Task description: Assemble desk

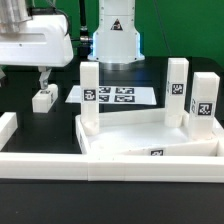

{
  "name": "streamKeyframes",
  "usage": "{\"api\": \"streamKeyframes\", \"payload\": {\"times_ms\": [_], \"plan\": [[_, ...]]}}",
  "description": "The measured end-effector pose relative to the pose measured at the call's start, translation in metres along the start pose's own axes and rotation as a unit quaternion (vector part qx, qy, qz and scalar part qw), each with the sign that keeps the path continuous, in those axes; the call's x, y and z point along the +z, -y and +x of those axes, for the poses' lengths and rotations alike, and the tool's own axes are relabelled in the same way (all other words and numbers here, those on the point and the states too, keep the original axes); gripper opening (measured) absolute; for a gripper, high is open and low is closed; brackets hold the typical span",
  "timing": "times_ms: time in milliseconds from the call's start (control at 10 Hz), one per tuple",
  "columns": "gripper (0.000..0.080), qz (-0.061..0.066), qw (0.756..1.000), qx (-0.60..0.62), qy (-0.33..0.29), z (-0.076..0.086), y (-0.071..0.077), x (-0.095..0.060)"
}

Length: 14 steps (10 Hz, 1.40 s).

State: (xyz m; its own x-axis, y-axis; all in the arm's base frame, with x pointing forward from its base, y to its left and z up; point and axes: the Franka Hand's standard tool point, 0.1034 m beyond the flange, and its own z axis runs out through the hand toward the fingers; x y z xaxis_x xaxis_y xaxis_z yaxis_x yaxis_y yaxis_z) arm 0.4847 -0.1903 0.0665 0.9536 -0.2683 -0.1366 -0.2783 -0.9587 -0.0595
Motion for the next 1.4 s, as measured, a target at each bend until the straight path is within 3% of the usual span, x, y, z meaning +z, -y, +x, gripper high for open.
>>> {"api": "streamKeyframes", "payload": {"times_ms": [200,300,500,700,900,1100,1400], "plan": [[0.0649,0.014,0.997,0.004,0.072,-0.011,0.000,0.007],[0.0649,0.014,0.995,0.021,0.094,-0.013,-0.006,0.012],[0.0649,0.016,0.982,0.051,0.183,-0.035,-0.005,0.024],[0.0649,0.020,0.967,0.047,0.248,-0.031,-0.006,0.024],[0.0649,0.030,0.946,0.050,0.319,-0.039,-0.005,0.027],[0.0649,0.012,0.934,-0.005,0.358,-0.052,-0.012,0.039],[0.0649,0.009,0.913,-0.010,0.407,-0.056,-0.016,0.046]]}}
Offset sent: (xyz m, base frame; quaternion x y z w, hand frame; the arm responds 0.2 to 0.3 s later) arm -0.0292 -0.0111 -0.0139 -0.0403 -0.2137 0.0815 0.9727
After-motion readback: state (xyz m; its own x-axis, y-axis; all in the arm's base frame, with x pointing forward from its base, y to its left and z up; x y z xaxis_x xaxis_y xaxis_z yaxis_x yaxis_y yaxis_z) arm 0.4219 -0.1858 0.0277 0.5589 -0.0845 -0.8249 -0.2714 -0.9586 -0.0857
